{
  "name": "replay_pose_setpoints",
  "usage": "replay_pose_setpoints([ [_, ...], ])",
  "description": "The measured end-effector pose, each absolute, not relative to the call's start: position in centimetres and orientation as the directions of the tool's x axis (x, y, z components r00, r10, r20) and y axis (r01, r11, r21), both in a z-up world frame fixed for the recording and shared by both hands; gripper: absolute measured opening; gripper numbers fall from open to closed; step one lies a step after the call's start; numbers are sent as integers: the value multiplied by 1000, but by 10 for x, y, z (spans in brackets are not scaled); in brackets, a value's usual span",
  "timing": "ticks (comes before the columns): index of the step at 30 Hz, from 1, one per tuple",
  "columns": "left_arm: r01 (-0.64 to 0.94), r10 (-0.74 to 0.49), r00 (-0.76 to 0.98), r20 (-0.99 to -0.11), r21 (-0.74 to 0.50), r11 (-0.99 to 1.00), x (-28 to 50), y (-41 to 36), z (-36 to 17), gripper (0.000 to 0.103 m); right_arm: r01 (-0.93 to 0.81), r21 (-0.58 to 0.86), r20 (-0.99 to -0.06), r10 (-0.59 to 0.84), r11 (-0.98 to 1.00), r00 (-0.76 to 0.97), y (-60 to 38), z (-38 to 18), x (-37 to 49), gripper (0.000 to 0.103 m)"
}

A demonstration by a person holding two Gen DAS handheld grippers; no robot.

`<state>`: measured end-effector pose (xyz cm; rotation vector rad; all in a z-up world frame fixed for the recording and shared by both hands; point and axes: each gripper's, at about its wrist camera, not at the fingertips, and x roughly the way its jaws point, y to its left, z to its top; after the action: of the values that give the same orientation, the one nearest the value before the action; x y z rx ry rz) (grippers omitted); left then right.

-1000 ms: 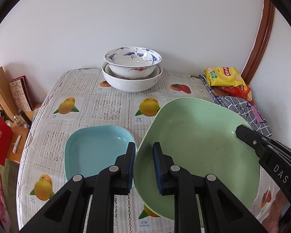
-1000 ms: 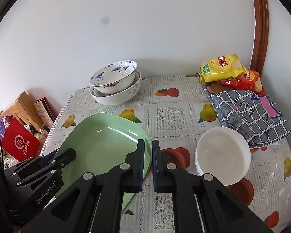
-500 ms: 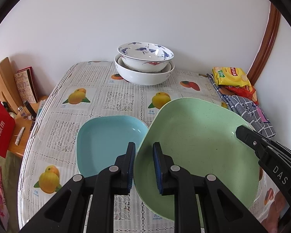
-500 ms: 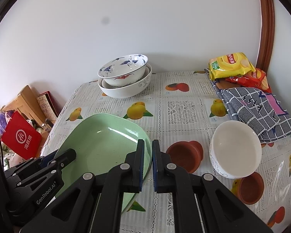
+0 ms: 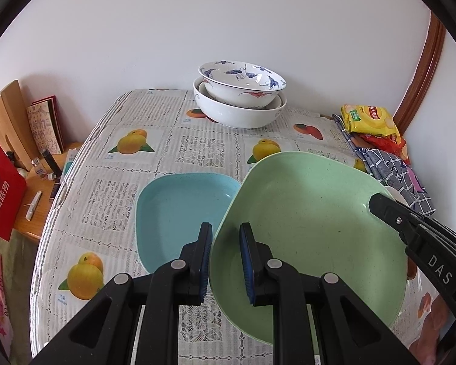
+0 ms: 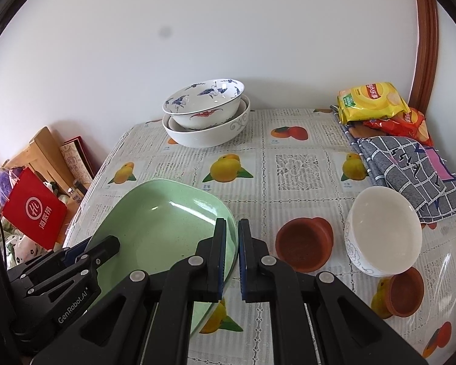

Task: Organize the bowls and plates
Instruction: 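Lift the light-green plate with both grippers and carry it over the teal plate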

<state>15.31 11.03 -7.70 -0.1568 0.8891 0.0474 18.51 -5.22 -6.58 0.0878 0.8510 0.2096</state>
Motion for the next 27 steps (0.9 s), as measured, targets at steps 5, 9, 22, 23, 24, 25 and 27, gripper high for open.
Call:
replay_pose_setpoints([
  [5, -125, -15, 626, -780, -119, 985, 151, 119, -81, 18, -160, 163, -740, 228, 974, 632, -43, -70, 184, 8],
  [9, -135, -11, 620, -785, -120, 983, 149, 124, -85, 18, -169, 163, -744, 234, 972, 625, -36, -74, 185, 8],
  [22, -167, 9, 600, -800, -115, 979, 143, 139, -97, 18, -196, 164, -764, 250, 967, 594, -19, -88, 186, 8],
  [23, -170, 10, 597, -802, -115, 979, 143, 141, -99, 18, -198, 165, -766, 252, 966, 592, -18, -89, 186, 8],
  [24, -172, 11, 594, -805, -113, 979, 142, 142, -100, 18, -201, 164, -768, 253, 966, 589, -17, -90, 186, 8],
  [25, -175, 12, 588, -809, -112, 978, 142, 143, -102, 18, -204, 163, -770, 254, 965, 585, -15, -92, 186, 8],
  [27, -181, 15, 584, -811, -112, 977, 141, 145, -106, 18, -206, 166, -774, 257, 964, 578, -12, -96, 187, 8],
])
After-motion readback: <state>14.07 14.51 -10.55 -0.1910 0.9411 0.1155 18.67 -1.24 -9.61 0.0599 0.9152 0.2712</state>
